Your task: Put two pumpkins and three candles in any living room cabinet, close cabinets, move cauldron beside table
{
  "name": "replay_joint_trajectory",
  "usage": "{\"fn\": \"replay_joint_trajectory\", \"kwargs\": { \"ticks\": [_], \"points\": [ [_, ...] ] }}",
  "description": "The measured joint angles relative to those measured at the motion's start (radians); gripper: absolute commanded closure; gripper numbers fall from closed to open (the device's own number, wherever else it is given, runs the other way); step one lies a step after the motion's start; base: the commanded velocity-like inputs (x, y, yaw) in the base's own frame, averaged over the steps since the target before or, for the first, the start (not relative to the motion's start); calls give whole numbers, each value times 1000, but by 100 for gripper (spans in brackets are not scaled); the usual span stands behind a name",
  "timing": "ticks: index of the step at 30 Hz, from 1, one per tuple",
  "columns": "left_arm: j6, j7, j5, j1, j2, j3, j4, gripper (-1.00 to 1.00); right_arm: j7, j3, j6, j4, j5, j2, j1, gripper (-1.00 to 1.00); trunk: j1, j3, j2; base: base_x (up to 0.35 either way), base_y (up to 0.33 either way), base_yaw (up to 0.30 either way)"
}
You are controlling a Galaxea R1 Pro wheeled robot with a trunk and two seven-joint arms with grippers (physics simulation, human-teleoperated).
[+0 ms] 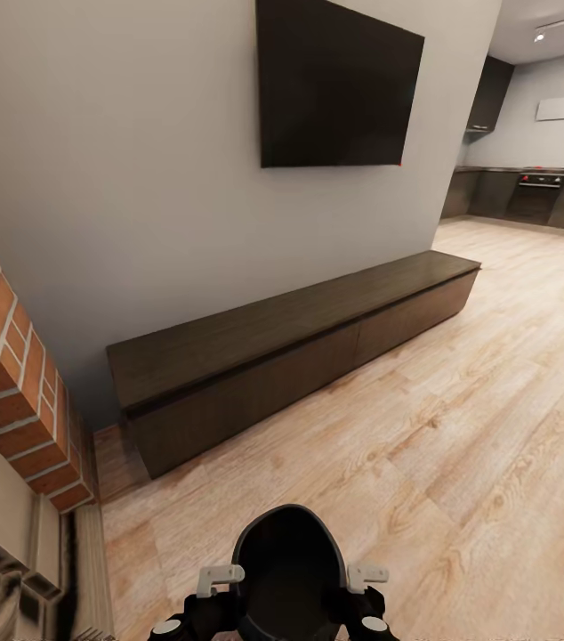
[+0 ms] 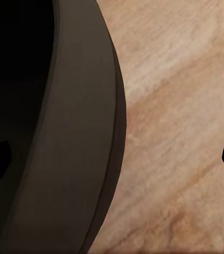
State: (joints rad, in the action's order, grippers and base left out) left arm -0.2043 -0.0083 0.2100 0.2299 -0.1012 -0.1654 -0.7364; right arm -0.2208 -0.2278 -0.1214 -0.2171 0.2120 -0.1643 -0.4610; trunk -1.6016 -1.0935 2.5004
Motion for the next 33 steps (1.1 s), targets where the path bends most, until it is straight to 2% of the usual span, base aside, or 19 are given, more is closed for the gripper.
{"fn": "replay_joint_trajectory", "kwargs": {
  "ticks": [14, 20, 26, 33],
  "points": [
    [0, 0, 1, 0, 0, 0, 0, -100, 0, -1, 0, 0, 0, 0, 0, -100, 0, 0, 0, 0, 0, 0],
    [1, 0, 2, 0, 0, 0, 11, -100, 0, -2, 0, 0, -1, 0, 0, -100, -2, -19, 1, 0, 0, 0],
    [51, 0, 1, 1, 0, -1, 48, -100, 0, -2, 0, 0, -1, 0, 0, -100, -2, -19, 1, 0, 0, 0],
    [63, 0, 1, 2, -2, -1, 59, -100, 0, -2, 0, 0, -1, 0, 0, -100, -2, -19, 1, 0, 0, 0]
  ]
}}
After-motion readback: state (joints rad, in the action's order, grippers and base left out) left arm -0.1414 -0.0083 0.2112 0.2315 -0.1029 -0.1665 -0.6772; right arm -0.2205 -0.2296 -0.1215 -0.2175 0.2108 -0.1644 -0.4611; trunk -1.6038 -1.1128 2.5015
